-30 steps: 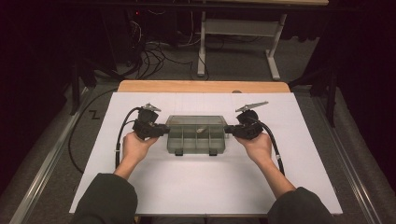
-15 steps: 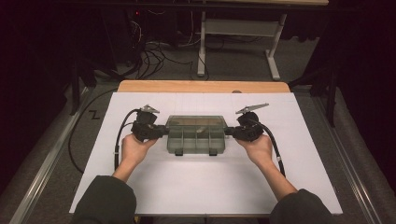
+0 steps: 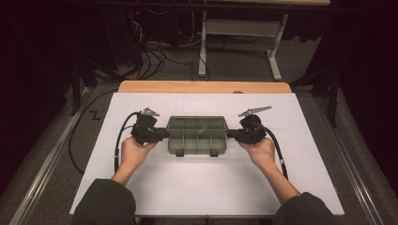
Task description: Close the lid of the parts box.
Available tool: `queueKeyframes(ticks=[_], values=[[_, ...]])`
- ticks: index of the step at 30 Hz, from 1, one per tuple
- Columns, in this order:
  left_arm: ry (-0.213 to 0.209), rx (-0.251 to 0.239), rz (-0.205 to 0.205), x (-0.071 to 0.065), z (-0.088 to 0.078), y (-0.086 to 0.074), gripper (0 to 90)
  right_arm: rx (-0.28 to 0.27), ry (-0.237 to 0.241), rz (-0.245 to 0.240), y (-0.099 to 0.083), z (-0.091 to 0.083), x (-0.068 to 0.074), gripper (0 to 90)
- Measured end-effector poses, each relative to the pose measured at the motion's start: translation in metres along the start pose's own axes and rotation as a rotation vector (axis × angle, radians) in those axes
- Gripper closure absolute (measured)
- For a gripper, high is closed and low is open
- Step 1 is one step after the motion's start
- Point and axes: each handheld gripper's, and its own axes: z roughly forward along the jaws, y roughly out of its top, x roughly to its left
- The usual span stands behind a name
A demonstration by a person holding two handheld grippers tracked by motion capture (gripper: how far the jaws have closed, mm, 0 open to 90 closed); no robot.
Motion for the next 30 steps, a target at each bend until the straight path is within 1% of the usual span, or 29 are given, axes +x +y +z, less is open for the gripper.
queueKeyframes(ticks=[13, 14, 19, 27, 30], values=[[-0.009, -0.015, 0.007, -0.005, -0.003, -0.004, 72.8, -0.012, 0.017, -0.003, -0.003, -0.001, 0.003, 89.4], [-0.010, -0.014, 0.013, -0.005, -0.003, -0.004, 72.8, -0.011, 0.017, -0.006, -0.004, -0.001, 0.003, 89.4], [-0.014, -0.020, 0.007, -0.006, -0.003, -0.008, 72.8, -0.013, 0.022, -0.006, -0.006, -0.002, 0.003, 89.4], [-0.020, -0.032, 0.012, -0.009, -0.005, -0.011, 72.9, -0.020, 0.029, -0.006, -0.010, -0.004, 0.003, 89.4], [-0.023, -0.026, 0.011, -0.010, -0.004, -0.013, 72.9, -0.018, 0.031, -0.006, -0.012, -0.004, 0.004, 89.4]])
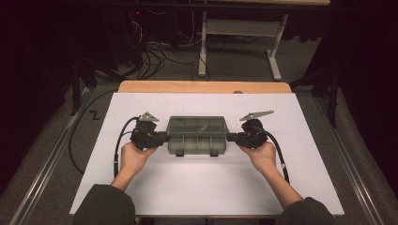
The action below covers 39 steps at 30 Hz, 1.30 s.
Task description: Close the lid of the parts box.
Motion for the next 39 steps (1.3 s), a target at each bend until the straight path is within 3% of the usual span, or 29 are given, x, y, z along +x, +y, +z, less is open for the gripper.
queueKeyframes(ticks=[39], values=[[-0.021, 0.011, -0.003, -0.005, 0.003, -0.013, 72.8, 0.013, 0.017, -0.014, -0.013, 0.001, 0.003, 89.0]])
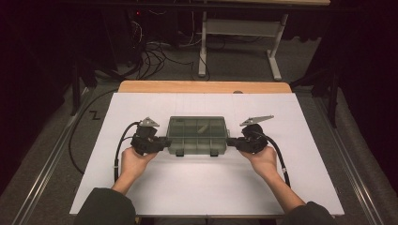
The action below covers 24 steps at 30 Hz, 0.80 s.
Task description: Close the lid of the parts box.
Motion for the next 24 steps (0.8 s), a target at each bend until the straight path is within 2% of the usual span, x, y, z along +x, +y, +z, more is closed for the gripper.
queueKeyframes(ticks=[14, 19, 24], values=[[-0.002, 0.007, -0.005, 0.0001, 0.0014, -0.0072, 72.6, 0.007, 0.004, -0.004, -0.0044, 0.0018, 0.0014, 89.0], [0.003, -0.002, -0.014, 0.0009, 0.0002, -0.0090, 71.9, 0.009, 0.006, -0.003, -0.0067, 0.0017, 0.0008, 89.0], [0.005, -0.014, -0.004, -0.0017, -0.0017, -0.0100, 71.3, 0.009, 0.006, -0.001, -0.0090, 0.0027, 0.0001, 88.9]])
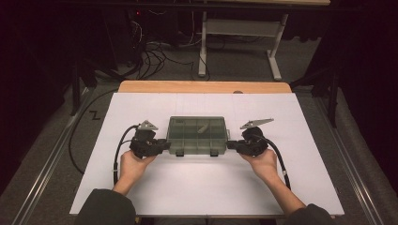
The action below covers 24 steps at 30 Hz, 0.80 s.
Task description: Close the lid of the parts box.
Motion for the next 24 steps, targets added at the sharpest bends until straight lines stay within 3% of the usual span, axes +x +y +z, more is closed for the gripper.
queueKeyframes(ticks=[24], values=[[0.018, -0.028, 0.005, -0.0036, -0.0044, -0.0048, 68.1, -0.006, 0.000, 0.003, -0.0065, 0.0002, 0.0000, 88.9]])
